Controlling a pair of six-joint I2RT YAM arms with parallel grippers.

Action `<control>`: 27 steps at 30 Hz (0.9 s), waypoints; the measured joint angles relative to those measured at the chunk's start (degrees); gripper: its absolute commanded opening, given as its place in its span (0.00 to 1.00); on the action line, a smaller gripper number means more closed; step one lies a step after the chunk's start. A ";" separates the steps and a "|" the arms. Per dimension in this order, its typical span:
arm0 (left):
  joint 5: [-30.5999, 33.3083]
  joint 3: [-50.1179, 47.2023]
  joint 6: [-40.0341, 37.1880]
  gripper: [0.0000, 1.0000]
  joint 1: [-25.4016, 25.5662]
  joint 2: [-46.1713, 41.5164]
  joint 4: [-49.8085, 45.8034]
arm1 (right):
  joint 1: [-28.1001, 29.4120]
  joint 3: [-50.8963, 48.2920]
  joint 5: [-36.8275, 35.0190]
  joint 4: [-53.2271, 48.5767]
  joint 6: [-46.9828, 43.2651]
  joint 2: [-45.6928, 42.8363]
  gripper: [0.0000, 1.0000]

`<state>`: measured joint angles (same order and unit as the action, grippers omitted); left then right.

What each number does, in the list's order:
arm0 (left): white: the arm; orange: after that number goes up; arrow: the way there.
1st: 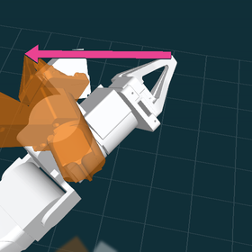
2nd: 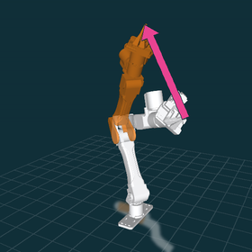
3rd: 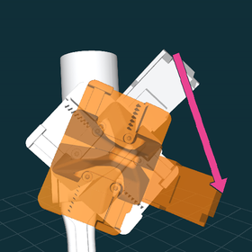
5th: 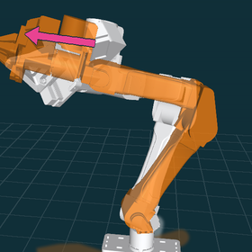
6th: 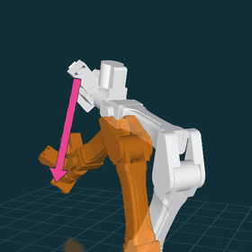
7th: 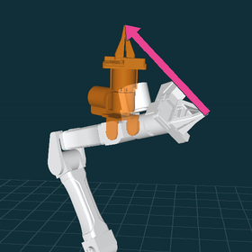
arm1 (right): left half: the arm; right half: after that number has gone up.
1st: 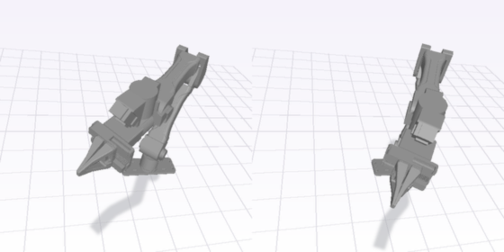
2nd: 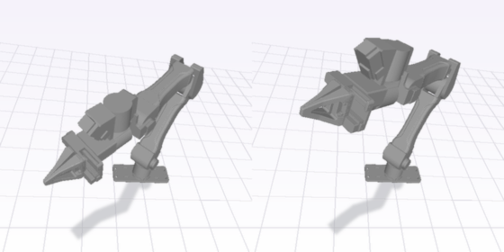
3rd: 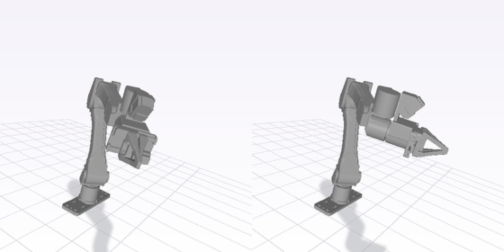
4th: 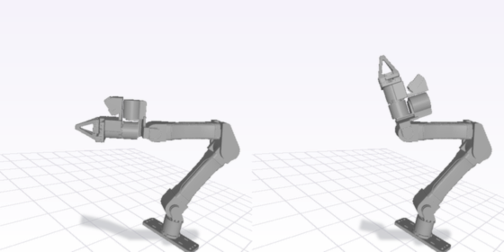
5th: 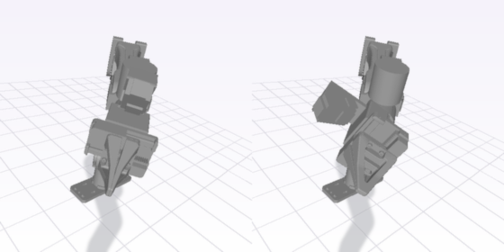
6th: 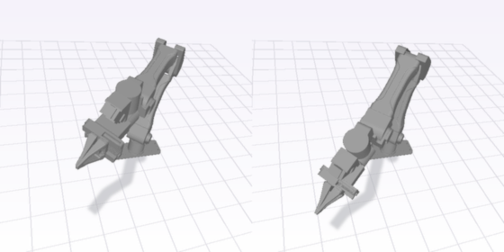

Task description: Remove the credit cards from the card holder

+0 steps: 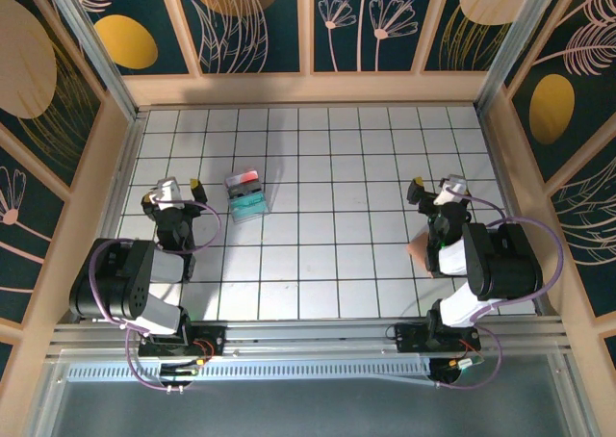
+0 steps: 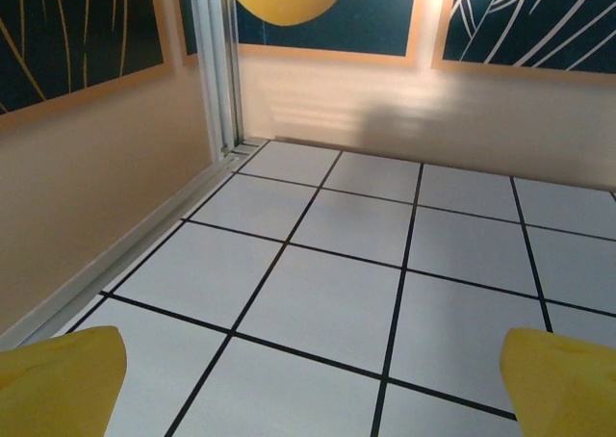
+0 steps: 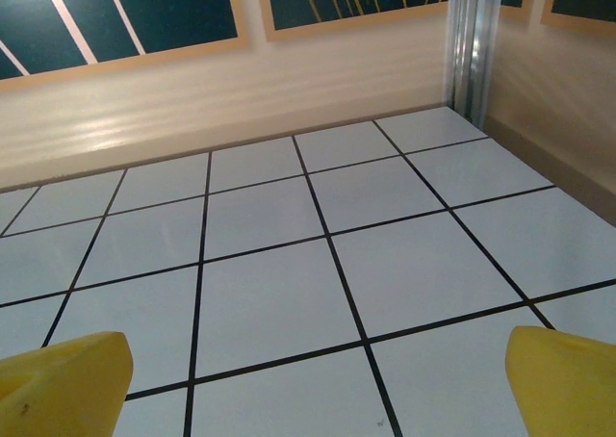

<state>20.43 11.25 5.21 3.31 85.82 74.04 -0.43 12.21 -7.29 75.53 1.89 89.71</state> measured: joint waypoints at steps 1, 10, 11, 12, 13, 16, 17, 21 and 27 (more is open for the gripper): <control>-0.02 -0.33 0.00 0.99 0.00 -0.22 0.35 | 0.00 0.00 -0.17 -0.20 0.00 -0.28 0.99; 0.85 -2.14 0.26 0.99 0.00 -8.72 -3.28 | 0.55 1.95 -2.25 -9.86 0.00 -7.63 0.99; 1.05 -2.10 0.28 0.99 0.00 -11.50 -4.46 | 0.55 3.04 -2.75 -11.98 0.11 -8.87 0.99; 1.22 -1.99 0.42 0.99 0.00 -14.53 -5.70 | 0.55 4.52 -3.37 -14.36 0.20 -10.23 0.99; 1.49 -1.66 0.50 0.99 0.00 -17.38 -7.32 | 0.55 5.92 -3.85 -16.65 0.55 -11.56 0.99; 2.38 -0.28 1.90 0.99 0.00 -23.91 -13.11 | 0.55 9.81 -5.16 -24.04 2.62 -15.41 0.99; 2.49 0.26 2.58 0.99 0.00 -25.70 -15.39 | 0.55 11.04 -5.51 -26.77 3.54 -16.55 0.99; 1.86 3.69 6.32 0.99 0.00 -31.19 -26.58 | 0.37 16.61 -6.91 -41.00 8.76 -20.57 0.98; -2.78 8.39 14.45 0.99 0.31 -36.35 -40.65 | -0.81 20.74 -6.93 -61.90 16.50 -25.92 0.97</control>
<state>17.65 19.64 19.66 3.62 49.47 33.39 -1.23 32.95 -14.22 13.63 18.39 63.79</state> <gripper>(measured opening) 0.989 0.972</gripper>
